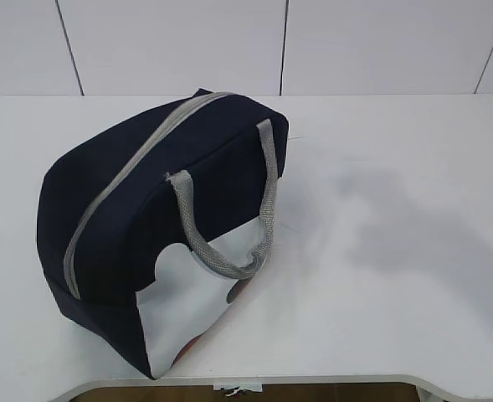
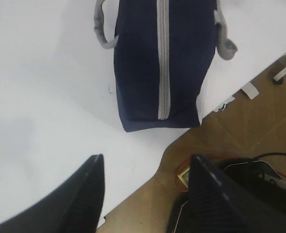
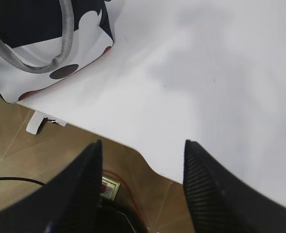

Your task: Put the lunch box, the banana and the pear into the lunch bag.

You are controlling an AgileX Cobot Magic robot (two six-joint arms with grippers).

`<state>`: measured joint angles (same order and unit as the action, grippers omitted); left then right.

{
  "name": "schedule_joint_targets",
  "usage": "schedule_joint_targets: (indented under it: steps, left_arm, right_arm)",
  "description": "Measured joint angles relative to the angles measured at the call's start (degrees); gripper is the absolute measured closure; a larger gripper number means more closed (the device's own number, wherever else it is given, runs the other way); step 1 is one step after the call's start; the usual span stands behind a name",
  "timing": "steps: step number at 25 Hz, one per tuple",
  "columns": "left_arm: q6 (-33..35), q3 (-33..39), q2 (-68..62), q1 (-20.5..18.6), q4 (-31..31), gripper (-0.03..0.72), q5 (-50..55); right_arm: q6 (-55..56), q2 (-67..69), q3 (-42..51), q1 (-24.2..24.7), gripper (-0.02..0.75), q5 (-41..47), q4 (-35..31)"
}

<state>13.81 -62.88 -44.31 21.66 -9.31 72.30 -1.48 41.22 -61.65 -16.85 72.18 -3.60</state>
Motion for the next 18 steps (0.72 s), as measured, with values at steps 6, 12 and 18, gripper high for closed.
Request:
schedule_joint_targets:
  steps: [6, 12, 18]
  left_arm:
    - [0.00, 8.36, 15.39, 0.00, 1.47, 0.276, 0.37]
    - [0.00, 13.67, 28.41, 0.00, 1.47, 0.305, 0.45]
    - [0.00, 19.56, 39.15, 0.00, 1.47, 0.336, 0.59]
  right_arm:
    - [-0.32, -11.93, 7.42, 0.00, 0.319, -0.95, 3.60]
    - [-0.32, -20.61, 14.76, 0.00, 0.319, -1.07, 3.60]
    - [-0.47, -31.63, 23.84, 0.00, 0.319, -1.07, 3.27]
